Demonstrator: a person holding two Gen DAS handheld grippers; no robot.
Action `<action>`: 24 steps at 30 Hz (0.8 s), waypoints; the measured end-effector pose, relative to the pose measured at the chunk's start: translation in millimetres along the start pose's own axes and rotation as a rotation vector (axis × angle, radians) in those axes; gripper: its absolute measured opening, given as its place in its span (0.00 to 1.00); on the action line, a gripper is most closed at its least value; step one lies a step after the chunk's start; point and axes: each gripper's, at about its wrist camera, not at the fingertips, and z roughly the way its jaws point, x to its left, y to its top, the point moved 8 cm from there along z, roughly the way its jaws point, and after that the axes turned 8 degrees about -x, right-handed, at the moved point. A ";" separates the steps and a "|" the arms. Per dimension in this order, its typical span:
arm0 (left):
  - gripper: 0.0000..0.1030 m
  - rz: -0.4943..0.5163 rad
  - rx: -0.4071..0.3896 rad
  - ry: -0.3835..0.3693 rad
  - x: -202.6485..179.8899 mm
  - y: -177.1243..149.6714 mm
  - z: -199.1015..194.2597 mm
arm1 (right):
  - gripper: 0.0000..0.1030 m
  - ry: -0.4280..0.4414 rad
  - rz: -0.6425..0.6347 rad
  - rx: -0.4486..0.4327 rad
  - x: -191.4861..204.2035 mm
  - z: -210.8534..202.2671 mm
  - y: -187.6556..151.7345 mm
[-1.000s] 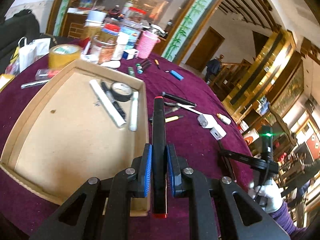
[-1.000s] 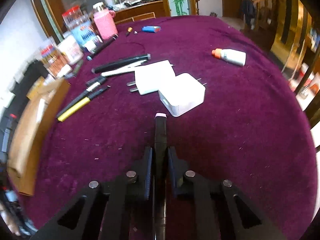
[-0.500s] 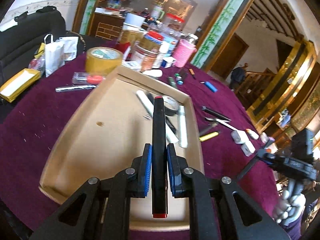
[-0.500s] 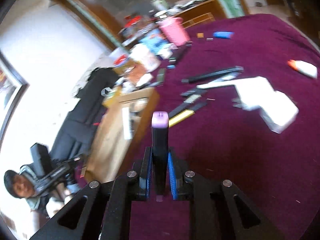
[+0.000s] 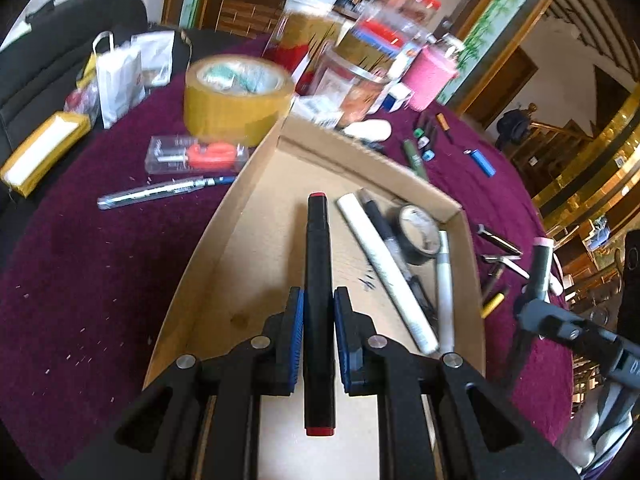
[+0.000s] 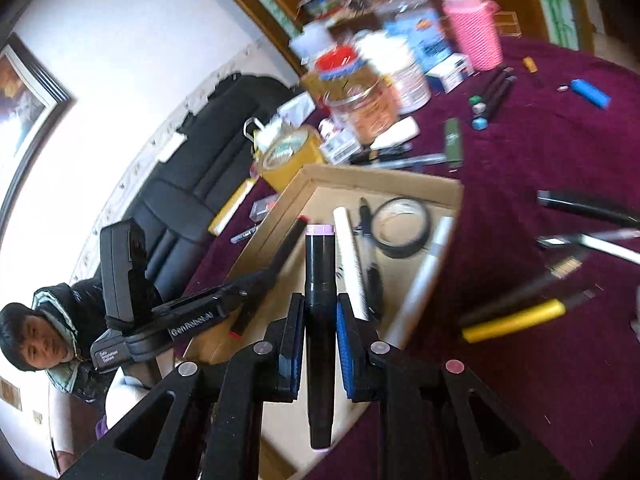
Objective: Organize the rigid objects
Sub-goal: 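Carry both black markers into the cardboard tray and open both tools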
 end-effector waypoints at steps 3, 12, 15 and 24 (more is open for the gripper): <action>0.14 -0.030 0.042 0.006 6.6 0.8 14.4 | 0.17 0.004 0.001 0.075 5.1 38.6 2.6; 0.48 -0.062 -0.053 -0.016 10.1 10.1 -9.0 | 0.17 -0.070 -0.011 0.185 -5.0 112.9 9.1; 0.61 -0.071 -0.107 -0.024 8.4 12.9 -27.0 | 0.17 -0.078 0.011 0.197 -12.3 126.4 15.7; 0.73 -0.081 -0.219 -0.012 7.0 11.0 -69.2 | 0.53 -0.064 0.017 0.073 -11.0 92.7 43.1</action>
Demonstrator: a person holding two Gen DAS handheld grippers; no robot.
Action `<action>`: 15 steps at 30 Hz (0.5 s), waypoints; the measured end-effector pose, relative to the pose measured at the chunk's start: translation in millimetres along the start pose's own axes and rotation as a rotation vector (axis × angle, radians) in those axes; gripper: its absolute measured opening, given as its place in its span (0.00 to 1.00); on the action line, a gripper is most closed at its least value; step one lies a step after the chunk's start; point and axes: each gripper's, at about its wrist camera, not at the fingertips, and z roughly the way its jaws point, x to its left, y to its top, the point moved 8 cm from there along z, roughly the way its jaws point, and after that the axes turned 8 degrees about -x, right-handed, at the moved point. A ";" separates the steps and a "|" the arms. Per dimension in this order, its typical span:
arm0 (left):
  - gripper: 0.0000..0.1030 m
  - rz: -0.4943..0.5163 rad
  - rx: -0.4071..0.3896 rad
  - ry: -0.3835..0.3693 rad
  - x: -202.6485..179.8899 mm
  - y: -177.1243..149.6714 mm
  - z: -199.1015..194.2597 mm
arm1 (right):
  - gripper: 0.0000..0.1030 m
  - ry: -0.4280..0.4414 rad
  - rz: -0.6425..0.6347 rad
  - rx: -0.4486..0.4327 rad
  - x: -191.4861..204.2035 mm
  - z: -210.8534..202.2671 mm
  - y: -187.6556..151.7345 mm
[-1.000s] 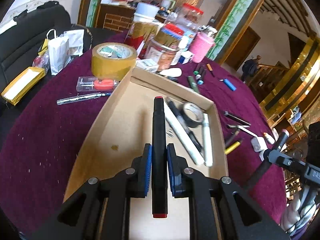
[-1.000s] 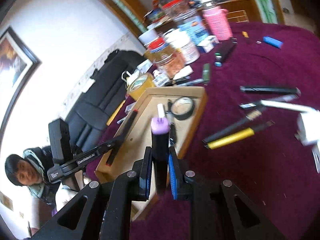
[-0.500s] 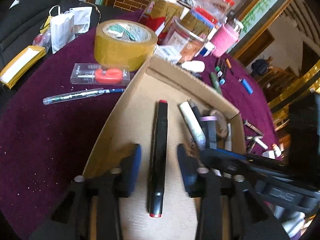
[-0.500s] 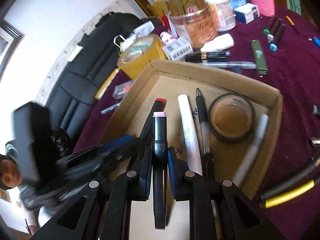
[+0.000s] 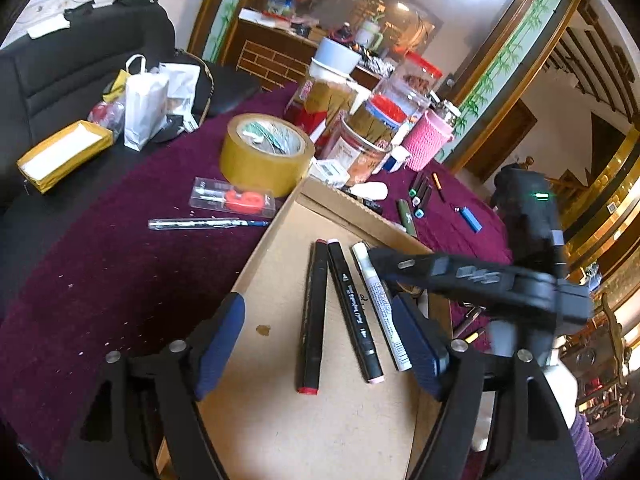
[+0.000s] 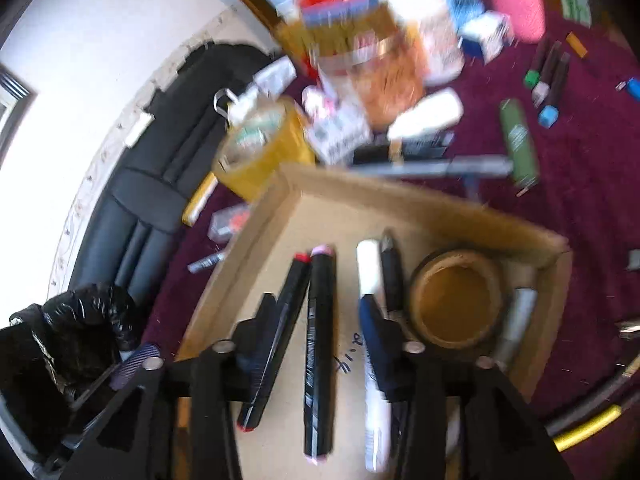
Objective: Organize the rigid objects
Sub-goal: 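Carry both black markers into the cardboard tray and open both tools, then withdraw both open tools from the tray toward the remaining pens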
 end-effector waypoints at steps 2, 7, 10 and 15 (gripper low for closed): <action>0.73 -0.006 -0.023 -0.004 -1.6 0.1 -7.6 | 0.61 -0.018 -0.031 -0.065 -0.6 -29.4 7.2; 0.74 0.006 -0.058 -0.015 -16.0 -1.6 -22.1 | 0.84 -0.212 -0.210 -0.284 -14.1 -121.7 20.0; 0.74 0.034 -0.075 -0.030 -32.8 -4.2 -32.1 | 0.88 -0.408 -0.336 -0.446 -30.8 -181.1 24.1; 0.93 0.153 -0.214 -0.112 -91.5 -5.9 -75.2 | 1.00 -0.566 -0.342 -0.715 -82.6 -267.3 11.6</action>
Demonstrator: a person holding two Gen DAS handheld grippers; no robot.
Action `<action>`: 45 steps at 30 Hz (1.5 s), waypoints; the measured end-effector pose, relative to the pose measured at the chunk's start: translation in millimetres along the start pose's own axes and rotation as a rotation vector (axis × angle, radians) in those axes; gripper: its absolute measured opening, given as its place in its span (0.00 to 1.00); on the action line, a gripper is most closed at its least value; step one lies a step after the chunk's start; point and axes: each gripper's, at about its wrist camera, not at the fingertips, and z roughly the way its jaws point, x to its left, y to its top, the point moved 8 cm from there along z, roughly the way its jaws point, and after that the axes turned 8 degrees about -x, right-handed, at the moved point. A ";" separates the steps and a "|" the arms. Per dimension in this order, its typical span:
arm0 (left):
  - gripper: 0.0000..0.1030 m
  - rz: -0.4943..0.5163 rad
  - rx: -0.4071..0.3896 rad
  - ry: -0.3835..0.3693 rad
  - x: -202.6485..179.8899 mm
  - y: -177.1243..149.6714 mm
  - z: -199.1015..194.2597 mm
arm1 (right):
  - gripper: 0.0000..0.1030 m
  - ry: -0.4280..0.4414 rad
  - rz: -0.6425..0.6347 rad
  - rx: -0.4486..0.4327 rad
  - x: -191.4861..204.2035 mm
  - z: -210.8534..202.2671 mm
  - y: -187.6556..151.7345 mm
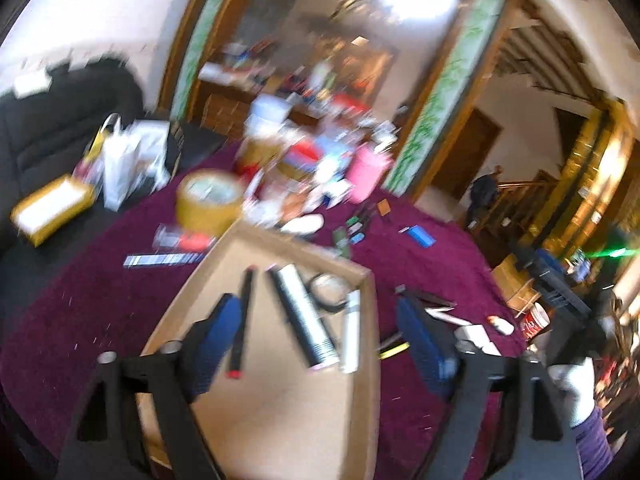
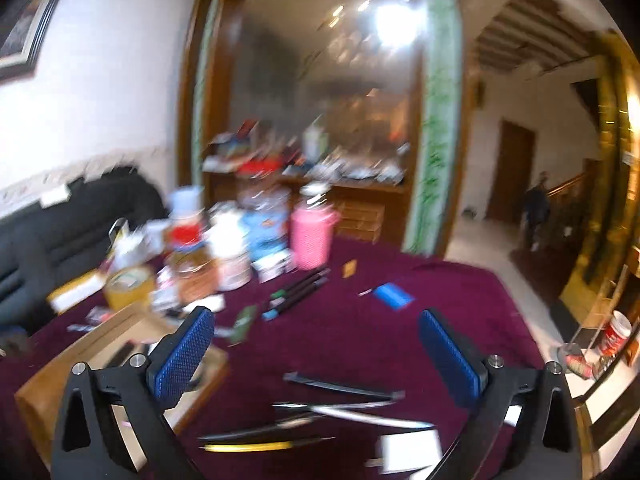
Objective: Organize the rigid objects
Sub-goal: 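Withdraw both open tools from the tray toward the remaining pens, then grasp the black pen beside the yellow pen with the left tool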
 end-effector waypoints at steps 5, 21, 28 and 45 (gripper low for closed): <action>1.00 0.097 0.058 -0.169 -60.7 -35.6 7.7 | 1.00 -0.112 0.153 0.247 -86.6 13.6 -67.0; 1.00 0.232 0.374 -0.153 -137.9 -123.8 84.7 | 0.99 -0.205 0.492 0.307 -205.6 19.0 -149.6; 1.00 0.424 0.438 -0.066 -167.9 -145.6 164.7 | 0.99 -0.155 0.544 0.311 -200.3 18.7 -150.9; 0.19 0.421 0.628 -0.126 -158.1 -188.1 142.6 | 0.99 -0.140 0.539 0.340 -193.2 20.5 -157.5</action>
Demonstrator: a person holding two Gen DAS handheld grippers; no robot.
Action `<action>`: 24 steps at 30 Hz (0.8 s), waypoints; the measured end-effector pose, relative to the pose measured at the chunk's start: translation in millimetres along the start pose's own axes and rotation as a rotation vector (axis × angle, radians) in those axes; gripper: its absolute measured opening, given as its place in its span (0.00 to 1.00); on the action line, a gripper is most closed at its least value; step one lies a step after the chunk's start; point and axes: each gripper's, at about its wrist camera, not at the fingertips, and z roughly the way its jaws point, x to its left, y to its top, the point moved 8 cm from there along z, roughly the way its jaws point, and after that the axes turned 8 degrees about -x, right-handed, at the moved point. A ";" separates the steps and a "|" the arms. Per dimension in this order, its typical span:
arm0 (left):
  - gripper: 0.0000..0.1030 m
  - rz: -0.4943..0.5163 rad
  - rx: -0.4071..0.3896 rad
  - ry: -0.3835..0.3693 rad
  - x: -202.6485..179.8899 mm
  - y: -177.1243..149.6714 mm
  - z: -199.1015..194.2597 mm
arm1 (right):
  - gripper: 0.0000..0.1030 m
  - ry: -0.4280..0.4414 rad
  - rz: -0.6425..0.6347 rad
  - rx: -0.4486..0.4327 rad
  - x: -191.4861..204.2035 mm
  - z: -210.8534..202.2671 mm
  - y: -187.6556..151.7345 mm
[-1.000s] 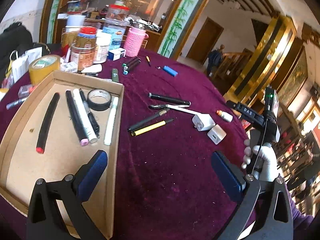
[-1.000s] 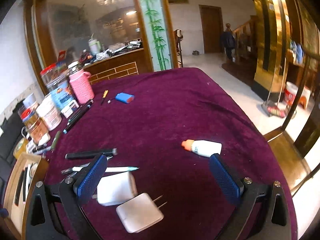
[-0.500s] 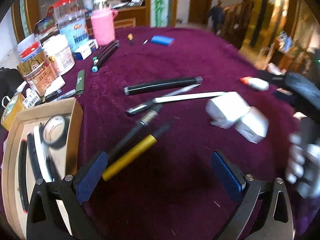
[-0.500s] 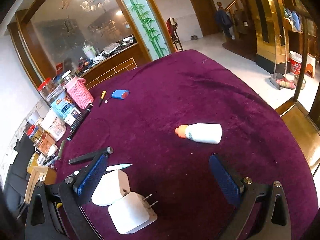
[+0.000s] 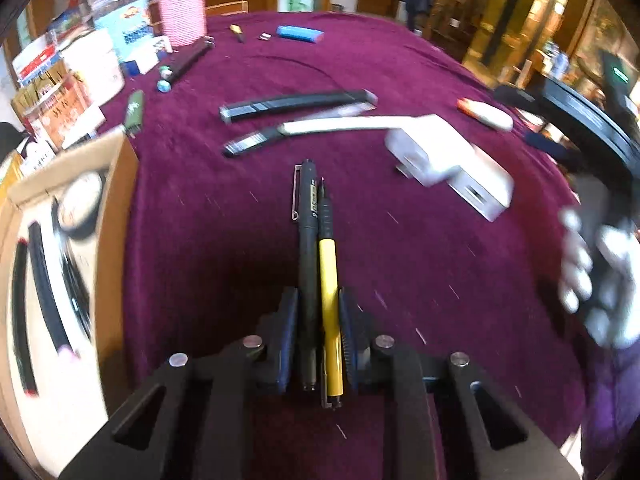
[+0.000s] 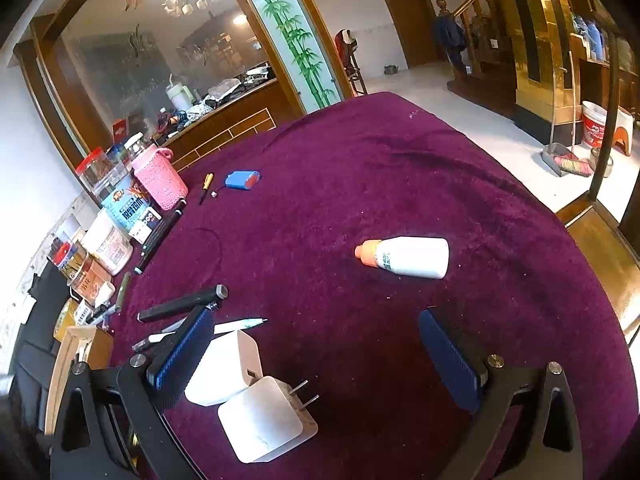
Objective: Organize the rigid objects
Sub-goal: 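Grasp the black pen beside the yellow pen with the left tool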
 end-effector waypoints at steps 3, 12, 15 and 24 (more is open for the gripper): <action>0.19 -0.030 0.030 -0.139 -23.1 -19.3 -17.3 | 0.99 -0.006 0.000 0.010 -0.4 1.8 -2.4; 0.54 -0.045 -0.055 -0.133 -26.3 -3.4 -30.0 | 0.99 -0.007 0.000 0.029 -0.9 5.5 -6.2; 0.54 -0.002 -0.042 -0.126 -37.8 -8.4 -22.2 | 0.99 -0.003 -0.001 0.031 -0.4 5.7 -6.3; 0.33 0.019 -0.018 -0.078 -24.1 -12.4 -6.4 | 0.99 0.007 0.004 0.048 0.4 7.3 -9.6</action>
